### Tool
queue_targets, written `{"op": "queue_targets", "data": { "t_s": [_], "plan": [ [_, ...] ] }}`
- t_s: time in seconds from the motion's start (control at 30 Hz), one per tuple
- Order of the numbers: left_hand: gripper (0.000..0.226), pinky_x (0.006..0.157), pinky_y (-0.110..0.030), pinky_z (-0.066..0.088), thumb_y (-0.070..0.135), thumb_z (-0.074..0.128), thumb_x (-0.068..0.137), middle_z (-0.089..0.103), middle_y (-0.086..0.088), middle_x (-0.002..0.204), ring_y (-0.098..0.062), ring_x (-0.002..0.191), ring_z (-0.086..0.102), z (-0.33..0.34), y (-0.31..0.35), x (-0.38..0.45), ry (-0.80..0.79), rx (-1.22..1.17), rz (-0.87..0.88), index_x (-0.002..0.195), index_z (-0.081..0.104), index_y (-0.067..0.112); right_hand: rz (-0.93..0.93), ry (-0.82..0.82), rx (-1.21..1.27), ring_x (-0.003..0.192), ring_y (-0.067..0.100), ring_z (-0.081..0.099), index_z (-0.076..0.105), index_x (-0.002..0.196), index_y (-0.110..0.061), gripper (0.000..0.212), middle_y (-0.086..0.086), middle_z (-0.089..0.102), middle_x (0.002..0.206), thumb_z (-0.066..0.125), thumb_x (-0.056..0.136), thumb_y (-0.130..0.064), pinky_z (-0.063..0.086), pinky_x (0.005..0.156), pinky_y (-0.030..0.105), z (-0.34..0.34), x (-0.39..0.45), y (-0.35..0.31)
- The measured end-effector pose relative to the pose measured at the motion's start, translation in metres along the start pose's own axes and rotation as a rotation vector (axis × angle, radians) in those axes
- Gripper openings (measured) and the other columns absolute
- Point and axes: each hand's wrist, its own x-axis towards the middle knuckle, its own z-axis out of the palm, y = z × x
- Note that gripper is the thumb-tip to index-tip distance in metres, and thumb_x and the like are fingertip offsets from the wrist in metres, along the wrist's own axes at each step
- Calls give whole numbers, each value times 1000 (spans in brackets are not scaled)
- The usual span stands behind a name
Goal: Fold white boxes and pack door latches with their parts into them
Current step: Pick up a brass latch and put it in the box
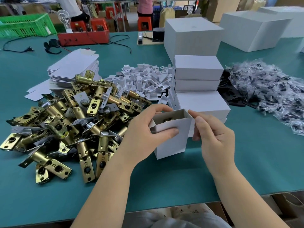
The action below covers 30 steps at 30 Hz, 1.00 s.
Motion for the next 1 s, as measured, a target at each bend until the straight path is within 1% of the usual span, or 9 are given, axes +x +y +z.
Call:
{"op": "queue_targets", "data": {
  "t_s": [0.13, 0.27, 0.43, 0.53, 0.7, 0.77, 0.83, 0.93, 1.0],
  "plan": [
    [48, 71, -9, 50, 34, 79, 71, 64, 30, 103, 2, 92, 64, 4, 0, -2, 6, 26, 2, 108, 54, 51, 253, -46, 298, 46, 8, 35, 79, 82, -29, 27, -7, 41, 52, 53, 84, -23, 38, 48, 20, -3, 7, -1],
    [45, 68, -6, 47, 36, 81, 67, 64, 34, 100, 4, 90, 63, 2, 0, -3, 85, 92, 33, 100, 57, 54, 213, -98, 254, 47, 6, 37, 79, 84, -35, 30, -10, 43, 52, 51, 85, -23, 39, 49, 17, -2, 6, -2],
    [53, 70, -6, 47, 22, 88, 68, 65, 31, 100, 5, 93, 63, -20, -4, -4, 103, 117, -13, 104, 61, 51, 5, -189, -9, 77, 10, 57, 65, 102, -40, 26, -15, 60, 82, 45, 85, -40, 48, 75, 30, 13, 4, -14],
    [53, 68, -7, 49, 21, 89, 68, 67, 28, 100, 4, 93, 64, -35, -7, -3, 113, 95, -52, 105, 63, 48, -16, -306, -95, 96, -3, 53, 46, 120, -42, 38, -19, 54, 99, 40, 84, -51, 41, 85, 11, 31, 0, -20],
    [51, 65, -6, 47, 24, 90, 66, 66, 27, 100, 5, 93, 62, -48, -11, -11, 175, 92, -68, 104, 63, 47, 528, -309, 235, 112, -3, 56, 46, 122, -51, 47, -21, 60, 121, 39, 80, -69, 40, 99, 24, 57, 10, -16],
    [50, 66, -5, 46, 30, 87, 65, 66, 27, 101, 5, 95, 62, -48, -11, -14, 174, 89, -63, 104, 63, 49, 720, -262, 384, 78, -11, 63, 51, 113, -48, 28, -20, 67, 96, 35, 94, -61, 47, 74, 15, 70, 17, -13],
    [47, 66, -6, 47, 33, 82, 64, 66, 27, 101, 4, 94, 63, -46, -11, -15, 177, 77, -67, 103, 62, 51, 897, -148, 615, 58, -7, 62, 47, 134, -31, 41, -12, 67, 102, 39, 98, -49, 47, 48, 13, 82, 29, -9],
    [44, 63, -9, 48, 35, 80, 64, 67, 24, 98, 1, 89, 64, -46, -13, -15, 201, 50, -88, 102, 62, 48, 993, 8, 742, 81, 11, 62, 32, 147, -21, 54, 4, 42, 145, 44, 99, -43, 51, 44, 19, 95, 47, -5],
    [44, 63, -11, 50, 36, 81, 63, 68, 22, 97, -1, 88, 65, -46, -14, -15, 205, 29, -108, 102, 63, 47, 1051, 37, 758, 98, 24, 59, 33, 145, -22, 56, 14, 42, 142, 46, 96, -48, 52, 57, 25, 100, 56, 1]
  ]
}}
